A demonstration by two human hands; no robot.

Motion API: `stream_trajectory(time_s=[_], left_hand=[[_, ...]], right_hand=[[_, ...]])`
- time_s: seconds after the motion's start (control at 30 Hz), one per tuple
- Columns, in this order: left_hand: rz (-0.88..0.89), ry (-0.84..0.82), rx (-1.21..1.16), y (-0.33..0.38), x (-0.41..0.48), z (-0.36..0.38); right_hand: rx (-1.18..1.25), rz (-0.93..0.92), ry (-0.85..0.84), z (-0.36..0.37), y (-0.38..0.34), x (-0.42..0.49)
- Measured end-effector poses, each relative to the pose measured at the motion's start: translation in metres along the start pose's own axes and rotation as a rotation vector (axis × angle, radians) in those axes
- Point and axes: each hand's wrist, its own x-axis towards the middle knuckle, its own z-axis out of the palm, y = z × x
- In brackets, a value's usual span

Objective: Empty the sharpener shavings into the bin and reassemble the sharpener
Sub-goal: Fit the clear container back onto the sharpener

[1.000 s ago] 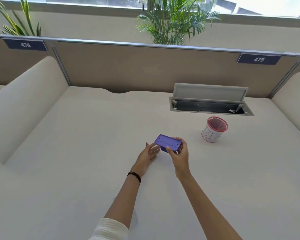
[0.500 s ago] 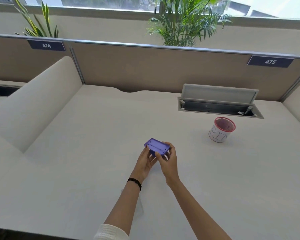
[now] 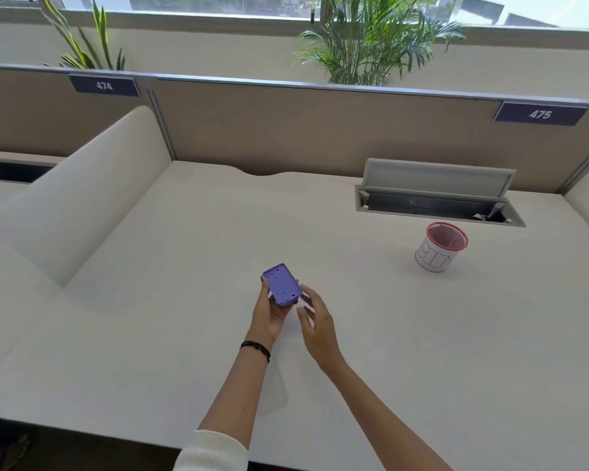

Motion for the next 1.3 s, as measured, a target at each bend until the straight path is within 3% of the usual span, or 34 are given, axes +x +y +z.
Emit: stream_trajectory(time_s=[0.13, 0.47, 0.7, 0.8, 0.93, 1.17, 1.3], left_hand=[[0.062, 0.074, -0.04, 0.014, -0.002, -0.013], [0.121, 0.139, 0.003, 0.027, -0.009, -0.04], [0.101, 0.152, 0.037, 0.026, -0.013, -0.045], [0.086, 0.149, 0.068, 0.022, -0.013, -0.047], [0.066, 0.119, 0.057, 0.018, -0.013, -0.047], [0.021, 0.116, -0.031, 0.012, -0.013, -0.04], [0.025, 0.097, -0.006, 0.01, -0.014, -0.036]], right_hand=[[-0.085, 0.053, 0.019, 0.009, 0.014, -0.012], [-0.37, 0.08, -0.388, 0.034, 0.019, -0.015], [-0.477, 0.057, -0.43, 0.035, 0.017, -0.013], [-0.504, 0.029, -0.375, 0.031, 0.019, -0.011], [-0.491, 0.109, -0.172, 0.016, 0.022, 0.0], [-0.253, 0.304, 0.064, -0.024, 0.019, 0.034], [-0.116, 0.23, 0.187, -0.039, 0.011, 0.043]])
